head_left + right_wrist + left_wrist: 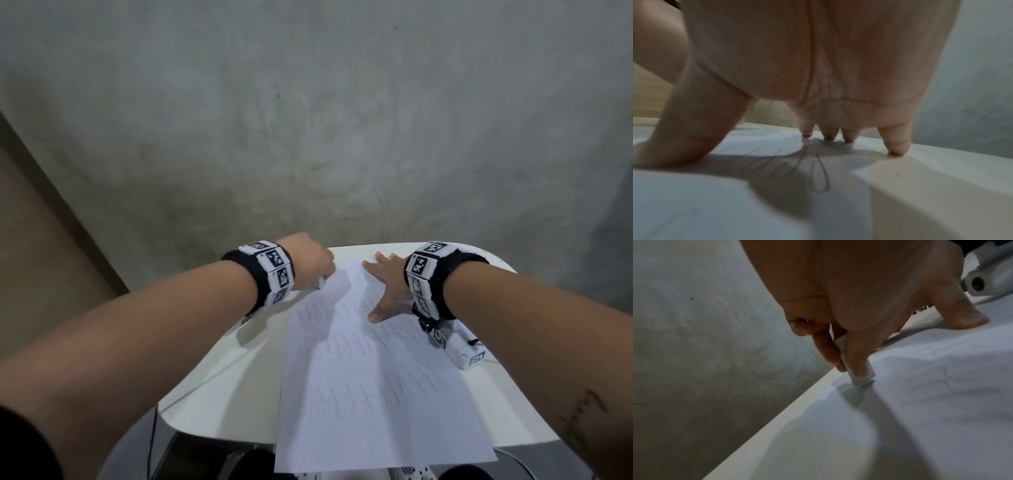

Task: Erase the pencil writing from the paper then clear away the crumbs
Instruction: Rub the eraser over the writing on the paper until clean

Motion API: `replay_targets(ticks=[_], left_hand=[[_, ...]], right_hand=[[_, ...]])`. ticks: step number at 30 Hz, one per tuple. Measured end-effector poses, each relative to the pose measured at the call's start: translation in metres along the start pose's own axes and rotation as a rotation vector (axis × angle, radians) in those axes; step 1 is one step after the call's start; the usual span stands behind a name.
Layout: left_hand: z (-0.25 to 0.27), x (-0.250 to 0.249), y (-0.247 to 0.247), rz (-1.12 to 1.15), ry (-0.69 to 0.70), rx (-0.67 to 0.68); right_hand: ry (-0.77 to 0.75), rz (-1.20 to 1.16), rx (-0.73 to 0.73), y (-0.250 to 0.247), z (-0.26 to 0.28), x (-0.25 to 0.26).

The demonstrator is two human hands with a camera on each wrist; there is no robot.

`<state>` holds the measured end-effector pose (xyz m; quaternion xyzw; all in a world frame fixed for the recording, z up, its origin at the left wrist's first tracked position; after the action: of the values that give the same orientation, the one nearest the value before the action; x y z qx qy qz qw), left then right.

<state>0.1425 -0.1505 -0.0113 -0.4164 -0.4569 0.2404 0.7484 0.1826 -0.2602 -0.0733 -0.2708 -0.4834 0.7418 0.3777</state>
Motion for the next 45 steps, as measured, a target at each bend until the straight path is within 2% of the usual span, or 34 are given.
replay_targets(ticks=[4,8,10,15,21,27,30,33,37,39,42,45], left_hand=[[-0.014,-0.024,-0.015,0.114,-0.002,-0.043],[-0.001,-0.003,0.009,0.135,-0.027,0.038],[0.0,0.0,0.006,0.114,-0.034,0.06],[-0.018,-0.028,-0.022,0.197,-0.03,-0.023],[0.005,0.006,0.017,0.24,-0.064,0.021],[0.003,0.004,0.019,0.227,-0.077,0.037],[-0.009,0.007,0.01,0.196,-0.062,0.097],[-0.036,-0.001,-0.023,0.247,-0.074,-0.004],[-0.058,-0.03,-0.038,0.208,-0.032,-0.052],[-0.054,-0.026,-0.032,0.202,-0.004,-0.07],[-0.038,-0.012,-0.01,0.185,0.039,-0.001],[-0.041,-0.01,-0.009,0.135,0.063,0.045]], right_hand=[[0.001,0.009,0.019,0.002,-0.001,0.0],[-0.001,-0.015,0.031,0.004,-0.004,0.0],[0.004,-0.011,0.023,0.004,-0.004,-0.001],[-0.008,-0.026,0.013,0.003,-0.002,0.001],[0.003,-0.017,-0.002,0.0,0.001,0.002],[0.005,-0.05,-0.028,-0.01,0.026,-0.012],[0.01,-0.061,-0.034,-0.009,0.031,-0.018],[0.01,-0.06,-0.031,-0.008,0.03,-0.016],[-0.009,-0.092,-0.083,-0.013,0.031,-0.017],[0.002,-0.079,-0.047,-0.01,0.031,-0.017],[0.014,-0.084,-0.015,-0.006,0.03,-0.019],[0.021,-0.1,-0.005,-0.002,0.031,-0.02]])
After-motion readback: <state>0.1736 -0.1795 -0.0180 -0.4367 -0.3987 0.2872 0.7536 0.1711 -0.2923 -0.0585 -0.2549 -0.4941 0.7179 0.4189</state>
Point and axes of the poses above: each hand's wrist, its own z-axis away from the middle knuckle, its own y-axis out of the palm, x = y × z, the point moved 9 cm from there along -z, towards the middle knuckle, and after that the axes turned 6 degrees about -y, right-handed, at the moved point
